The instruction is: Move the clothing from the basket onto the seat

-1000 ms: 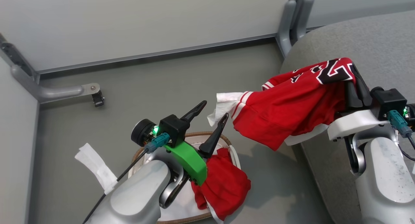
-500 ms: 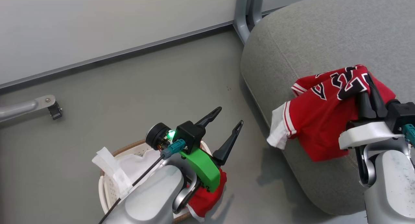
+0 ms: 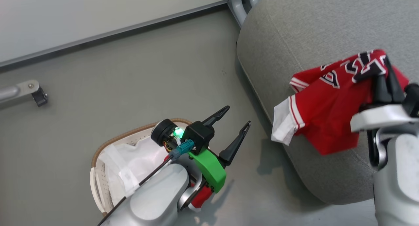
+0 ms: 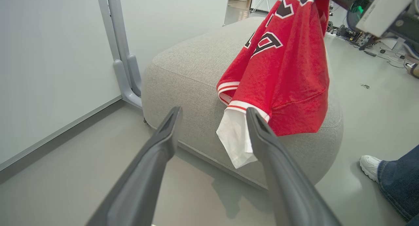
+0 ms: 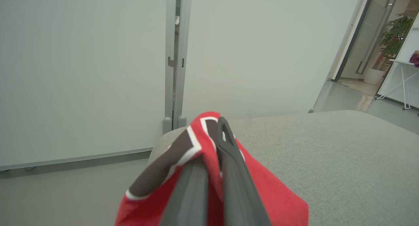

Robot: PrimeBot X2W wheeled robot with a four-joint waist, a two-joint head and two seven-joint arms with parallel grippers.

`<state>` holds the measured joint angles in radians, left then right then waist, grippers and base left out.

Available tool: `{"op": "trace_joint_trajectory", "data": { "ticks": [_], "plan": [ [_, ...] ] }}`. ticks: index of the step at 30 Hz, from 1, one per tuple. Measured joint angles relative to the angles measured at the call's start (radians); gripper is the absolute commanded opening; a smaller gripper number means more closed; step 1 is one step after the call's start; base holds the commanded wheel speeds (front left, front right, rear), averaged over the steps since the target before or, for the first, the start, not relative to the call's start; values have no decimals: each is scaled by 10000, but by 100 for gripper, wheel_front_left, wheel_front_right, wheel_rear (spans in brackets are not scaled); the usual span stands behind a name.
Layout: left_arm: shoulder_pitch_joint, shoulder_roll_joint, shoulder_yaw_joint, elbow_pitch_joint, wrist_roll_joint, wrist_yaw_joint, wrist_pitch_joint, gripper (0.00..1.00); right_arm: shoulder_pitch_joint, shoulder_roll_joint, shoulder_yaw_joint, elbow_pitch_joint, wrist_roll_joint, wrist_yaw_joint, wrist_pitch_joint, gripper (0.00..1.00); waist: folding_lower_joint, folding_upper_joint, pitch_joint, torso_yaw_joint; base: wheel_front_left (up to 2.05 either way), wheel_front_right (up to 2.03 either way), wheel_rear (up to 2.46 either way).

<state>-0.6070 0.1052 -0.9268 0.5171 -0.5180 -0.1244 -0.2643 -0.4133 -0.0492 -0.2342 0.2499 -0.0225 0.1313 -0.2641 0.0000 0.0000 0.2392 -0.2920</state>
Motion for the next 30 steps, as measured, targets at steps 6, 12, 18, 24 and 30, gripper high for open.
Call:
{"op": "trace_joint_trajectory", "data": {
  "ticks": [6,12,18,24,30],
  "plan": [
    [-314,79,-36,-263,224,-4,0,100,-1953,-846,-286,370,-359,0,0,0,0,0,577,226,0,0,0],
    [-655,295,-94,-677,612,-25,0,100,-4414,-2155,-771,865,-583,0,616,0,0,0,1396,528,0,0,0],
    [-888,529,-128,-1250,863,104,77,100,-6713,-3578,-1710,1402,-667,0,1484,0,1,0,2448,912,0,0,0],
    [-1263,667,-132,-1714,1047,240,169,100,-8142,-4589,-2675,2773,-1243,0,1931,0,1,0,3448,1326,0,0,0],
    [-1585,836,-81,-2025,1243,449,272,100,-8257,-4527,-3329,3996,-2119,0,1879,0,2,0,4392,1711,0,0,0]
  ]
}}
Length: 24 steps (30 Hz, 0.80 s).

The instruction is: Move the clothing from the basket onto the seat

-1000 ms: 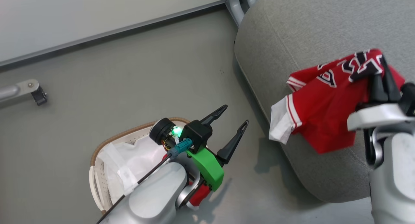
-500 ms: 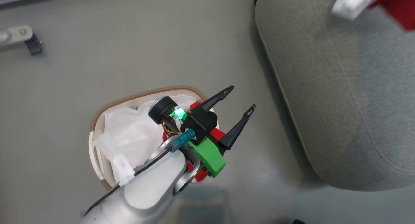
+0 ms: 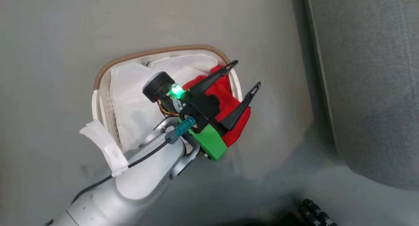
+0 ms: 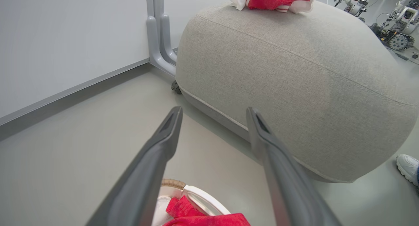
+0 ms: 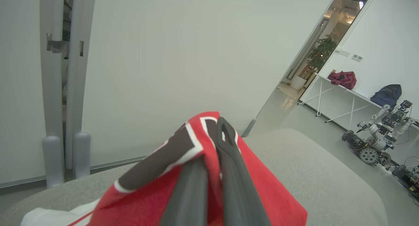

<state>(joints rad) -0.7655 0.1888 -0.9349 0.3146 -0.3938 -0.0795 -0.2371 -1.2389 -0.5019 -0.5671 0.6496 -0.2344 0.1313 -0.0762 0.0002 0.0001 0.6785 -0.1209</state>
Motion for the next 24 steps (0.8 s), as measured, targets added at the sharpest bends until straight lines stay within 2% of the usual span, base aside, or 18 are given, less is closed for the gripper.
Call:
{"op": "trace_joint_trajectory", "data": {
  "ticks": [8,9,10,11,12,16,24],
  "plan": [
    [-181,368,96,-272,105,182,159,100,378,1080,-819,1697,-805,0,-974,0,1,0,1067,208,0,0,0],
    [-186,408,113,-278,105,197,159,100,400,1154,-880,1856,-924,0,-1070,9,1,0,1111,195,0,0,0],
    [-186,453,130,-276,104,238,161,100,411,1248,-938,1990,-999,0,-1172,41,1,0,1127,166,0,0,0],
    [-186,474,155,-280,96,267,161,100,418,1333,-966,2098,-1051,0,-1281,53,1,0,1124,132,0,0,0],
    [-185,485,173,-282,79,270,161,100,425,1379,-945,2165,-1108,0,-1361,100,1,0,1108,105,0,0,0],
    [-72,639,393,-253,-144,458,100,100,645,1785,-483,2364,-1277,0,-1730,100,0,0,798,-97,0,0,0],
    [365,631,892,-31,-575,660,-115,100,1284,1802,151,2585,-1285,0,-1850,100,0,0,-50,-368,0,0,0]
  ]
}}
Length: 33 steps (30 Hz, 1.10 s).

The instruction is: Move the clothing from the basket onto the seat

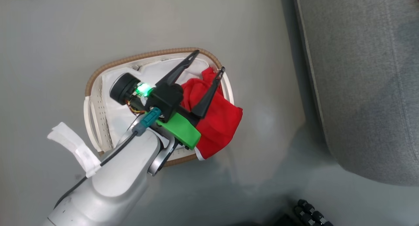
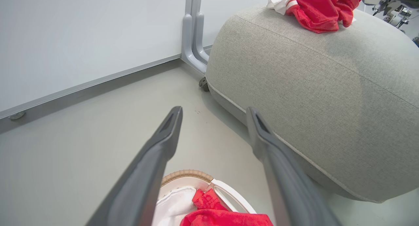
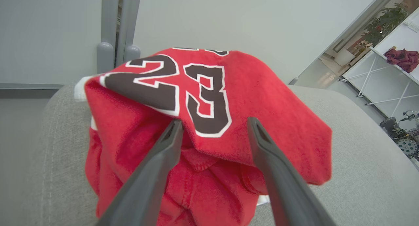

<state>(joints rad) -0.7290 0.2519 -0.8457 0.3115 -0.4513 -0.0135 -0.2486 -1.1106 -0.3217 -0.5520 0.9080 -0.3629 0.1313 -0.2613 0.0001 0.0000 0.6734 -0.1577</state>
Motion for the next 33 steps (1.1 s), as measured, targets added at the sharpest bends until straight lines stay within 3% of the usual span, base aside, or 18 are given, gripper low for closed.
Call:
{"op": "trace_joint_trajectory", "data": {
  "ticks": [11,24,33],
  "plan": [
    [1027,-194,1348,219,-422,134,-138,100,994,173,1267,-748,736,0,-8,100,-1,0,-1636,8,0,0,0],
    [3023,-621,3689,228,-253,48,-155,100,2808,1457,3331,-2777,2295,0,-21,100,-2,0,-3631,693,0,0,0],
    [4315,-1068,5294,134,186,-71,-155,100,5026,2337,4180,-4493,3183,0,-23,100,-2,0,-4467,1414,0,0,0]
  ]
}}
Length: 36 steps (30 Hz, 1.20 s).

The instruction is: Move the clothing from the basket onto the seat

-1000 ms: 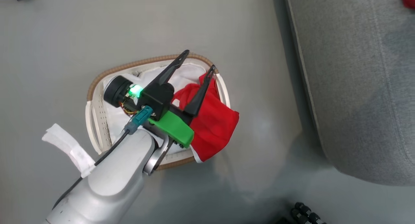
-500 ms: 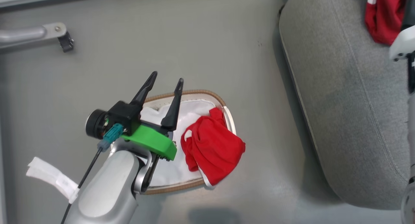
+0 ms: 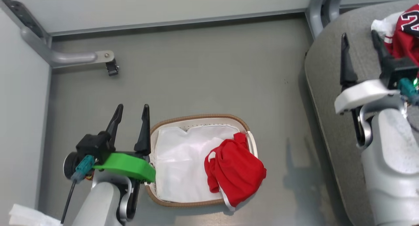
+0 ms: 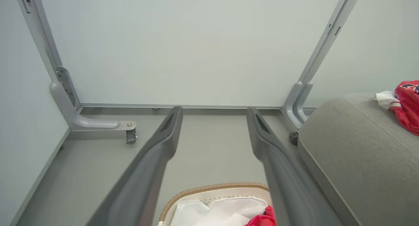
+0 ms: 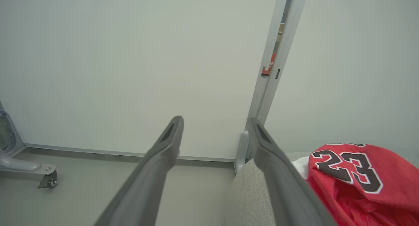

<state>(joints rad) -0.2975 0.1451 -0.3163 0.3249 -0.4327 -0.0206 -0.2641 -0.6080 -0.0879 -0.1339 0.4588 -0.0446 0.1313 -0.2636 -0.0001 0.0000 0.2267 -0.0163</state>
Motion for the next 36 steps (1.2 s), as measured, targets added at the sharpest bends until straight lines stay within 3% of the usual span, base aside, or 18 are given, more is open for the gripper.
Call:
{"op": "trace_joint_trajectory", "data": {
  "ticks": [8,17,36],
  "plan": [
    [1281,-357,1026,-105,408,-142,2,100,2105,378,82,-1118,472,0,0,100,0,0,-565,368,0,0,0],
    [2395,-654,1732,-272,832,-418,2,100,4209,389,1078,-1369,1601,0,0,100,0,0,-1180,542,0,0,0],
    [2809,-901,2031,-52,1160,-721,2,100,5131,397,1446,-1457,2029,0,0,100,0,0,-1914,413,0,0,0]
  ]
}}
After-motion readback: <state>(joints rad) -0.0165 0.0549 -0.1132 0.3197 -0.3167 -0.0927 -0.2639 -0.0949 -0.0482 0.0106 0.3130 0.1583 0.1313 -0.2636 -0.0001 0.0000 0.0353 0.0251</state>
